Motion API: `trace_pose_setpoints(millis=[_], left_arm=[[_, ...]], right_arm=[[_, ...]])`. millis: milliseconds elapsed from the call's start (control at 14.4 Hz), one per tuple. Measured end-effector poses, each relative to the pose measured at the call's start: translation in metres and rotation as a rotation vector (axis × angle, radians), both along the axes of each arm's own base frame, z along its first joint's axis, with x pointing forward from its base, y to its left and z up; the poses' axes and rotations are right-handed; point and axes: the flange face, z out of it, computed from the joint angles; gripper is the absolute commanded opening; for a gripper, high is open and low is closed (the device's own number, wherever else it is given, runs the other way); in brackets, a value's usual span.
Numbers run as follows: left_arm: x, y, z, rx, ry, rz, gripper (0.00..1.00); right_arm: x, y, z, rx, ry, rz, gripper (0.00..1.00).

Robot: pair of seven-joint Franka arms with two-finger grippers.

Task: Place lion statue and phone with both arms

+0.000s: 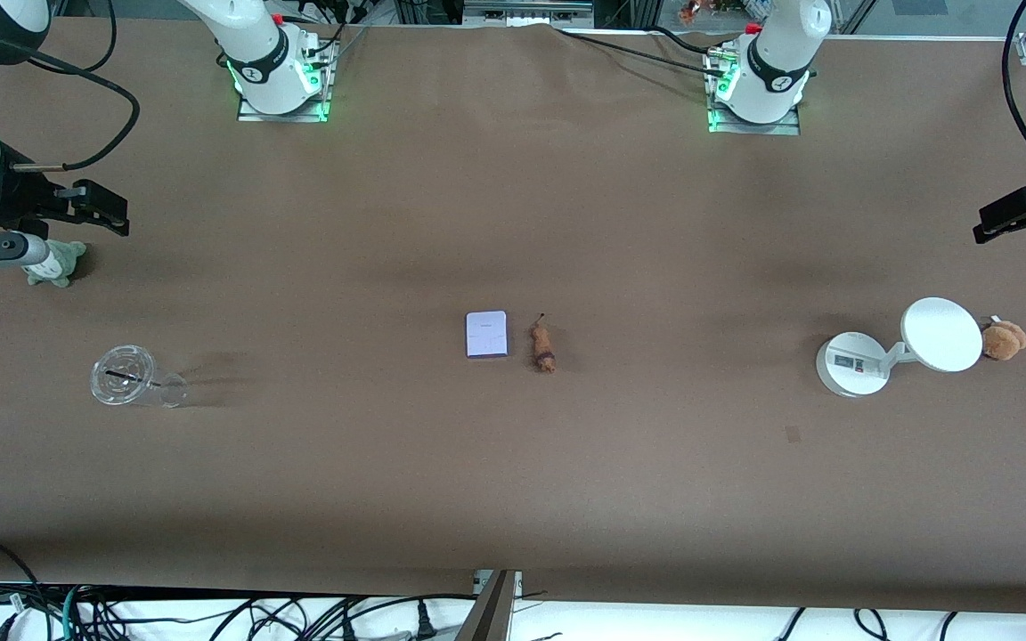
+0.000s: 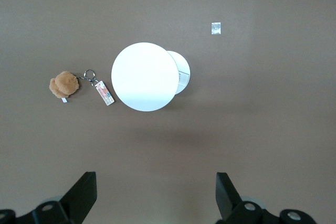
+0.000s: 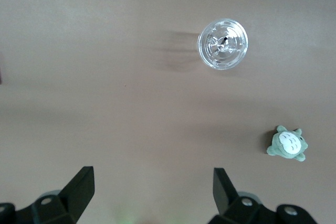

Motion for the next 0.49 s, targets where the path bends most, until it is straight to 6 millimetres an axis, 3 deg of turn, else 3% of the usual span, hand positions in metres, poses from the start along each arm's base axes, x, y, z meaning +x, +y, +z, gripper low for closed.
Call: trace_pose_setpoints(millis=[485], left_arm=[[0.0008,-0.0008,-0.0015,-0.008,0.002,0.000,1.00]], right_arm=[[0.0001,-0.0005,-0.0001,0.000,0.000,-0.001,1.00]])
